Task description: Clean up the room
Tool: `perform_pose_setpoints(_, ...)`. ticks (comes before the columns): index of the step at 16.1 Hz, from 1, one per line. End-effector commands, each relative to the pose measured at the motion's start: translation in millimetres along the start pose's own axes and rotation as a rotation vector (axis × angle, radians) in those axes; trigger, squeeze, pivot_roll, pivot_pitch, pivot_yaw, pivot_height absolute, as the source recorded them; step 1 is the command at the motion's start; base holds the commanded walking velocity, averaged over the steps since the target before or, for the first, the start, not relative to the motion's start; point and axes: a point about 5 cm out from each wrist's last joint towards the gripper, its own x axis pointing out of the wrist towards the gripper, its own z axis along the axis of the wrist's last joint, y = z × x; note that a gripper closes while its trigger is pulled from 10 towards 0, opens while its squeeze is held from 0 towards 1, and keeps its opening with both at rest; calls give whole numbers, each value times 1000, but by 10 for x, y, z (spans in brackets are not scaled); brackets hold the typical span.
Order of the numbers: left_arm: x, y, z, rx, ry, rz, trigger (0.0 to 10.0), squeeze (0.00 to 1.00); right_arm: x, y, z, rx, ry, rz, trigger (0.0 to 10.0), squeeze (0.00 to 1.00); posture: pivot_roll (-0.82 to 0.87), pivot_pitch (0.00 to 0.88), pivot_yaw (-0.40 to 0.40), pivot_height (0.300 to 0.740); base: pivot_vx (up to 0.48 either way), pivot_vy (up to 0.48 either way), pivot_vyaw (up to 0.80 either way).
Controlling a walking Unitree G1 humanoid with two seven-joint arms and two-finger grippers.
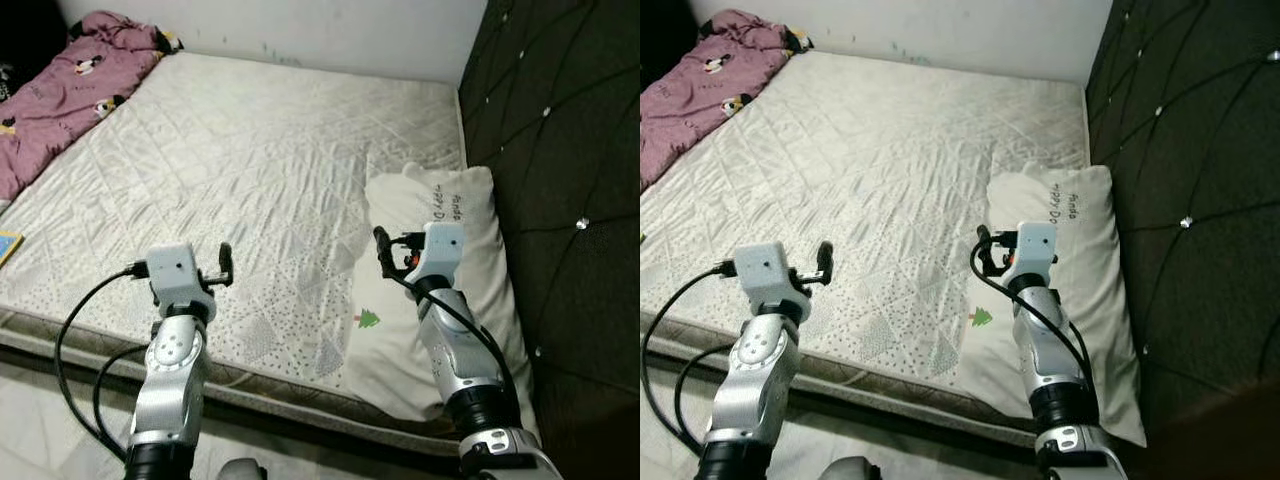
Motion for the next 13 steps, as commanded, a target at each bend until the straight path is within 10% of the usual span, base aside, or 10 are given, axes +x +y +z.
perform_pose_setpoints(1, 5, -49, 43, -8, -21, -14, 10000, 0, -7, -17, -34, -12, 18, 1, 10000, 0, 33, 0, -15, 740, 0, 0, -800)
perform_pose_setpoints(7, 11, -145, 7, -20, -11, -51, 10000, 0, -5, -42, -9, -23, 12, -2, 10000, 0, 8, 0, -13, 740, 0, 0, -766)
perform_pose_setpoints(13, 21, -204, 54, -39, -22, -66, 10000, 0, 34, -16, 32, -39, 9, 35, 10000, 0, 19, 0, -28, 740, 0, 0, 0)
